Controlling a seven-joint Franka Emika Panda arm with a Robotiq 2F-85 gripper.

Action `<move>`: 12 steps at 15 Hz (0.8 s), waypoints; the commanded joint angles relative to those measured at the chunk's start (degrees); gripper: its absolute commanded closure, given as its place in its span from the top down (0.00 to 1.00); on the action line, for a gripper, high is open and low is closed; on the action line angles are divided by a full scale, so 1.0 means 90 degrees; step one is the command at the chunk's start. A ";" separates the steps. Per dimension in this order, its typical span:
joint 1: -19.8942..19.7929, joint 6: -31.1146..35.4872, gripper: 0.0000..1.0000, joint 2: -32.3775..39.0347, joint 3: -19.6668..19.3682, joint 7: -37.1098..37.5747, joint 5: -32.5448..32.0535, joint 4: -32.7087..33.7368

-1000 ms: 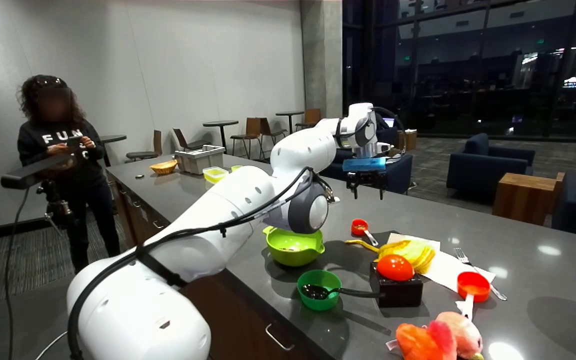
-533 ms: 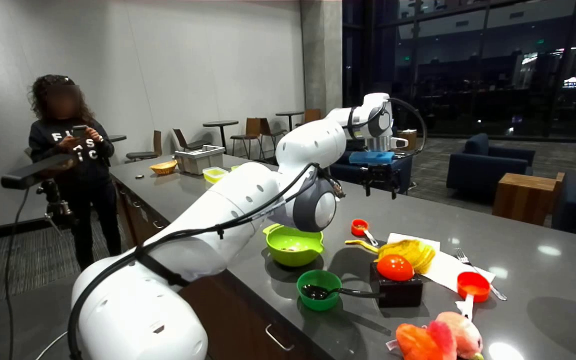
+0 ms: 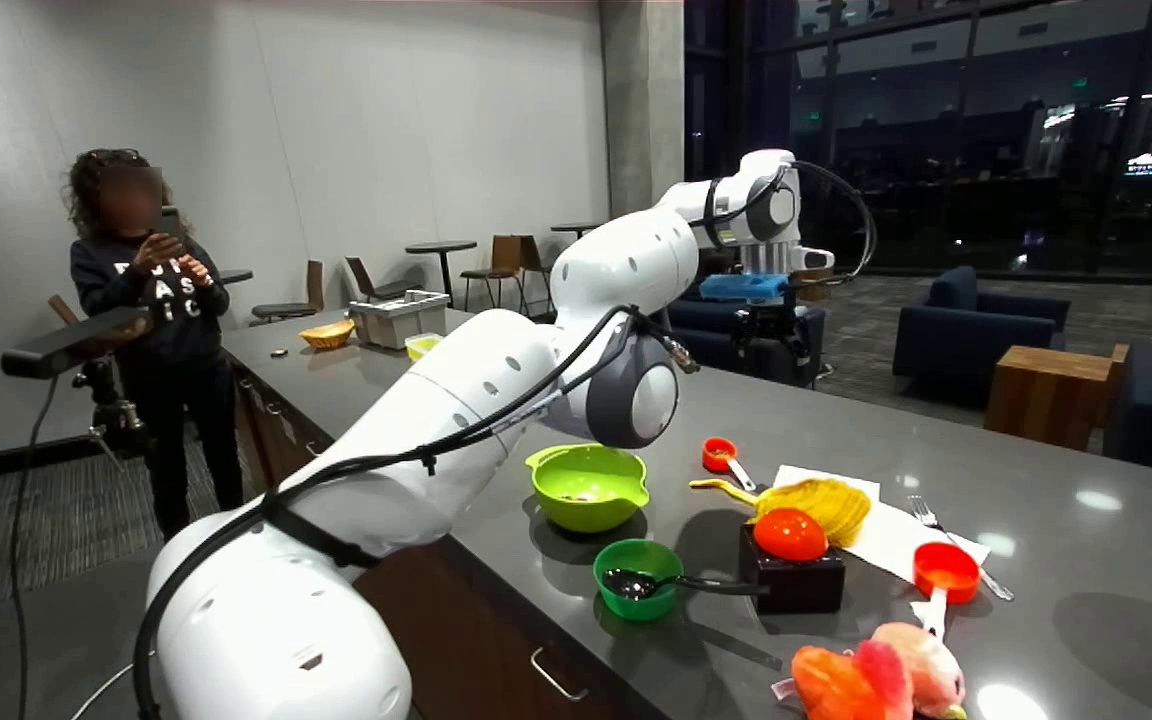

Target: Empty the contents of the smaller measuring cup into the green bowl

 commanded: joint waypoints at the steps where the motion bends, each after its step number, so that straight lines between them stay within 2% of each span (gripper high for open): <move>1: 0.0040 -0.0196 1.00 -0.0303 -0.0210 0.0529 0.0129 -0.0141; 4: 0.0045 -0.0149 1.00 -0.0357 -0.0252 0.0761 0.0142 -0.0137; 12: 0.0055 0.0008 1.00 -0.0307 -0.0257 0.0604 0.0117 -0.0158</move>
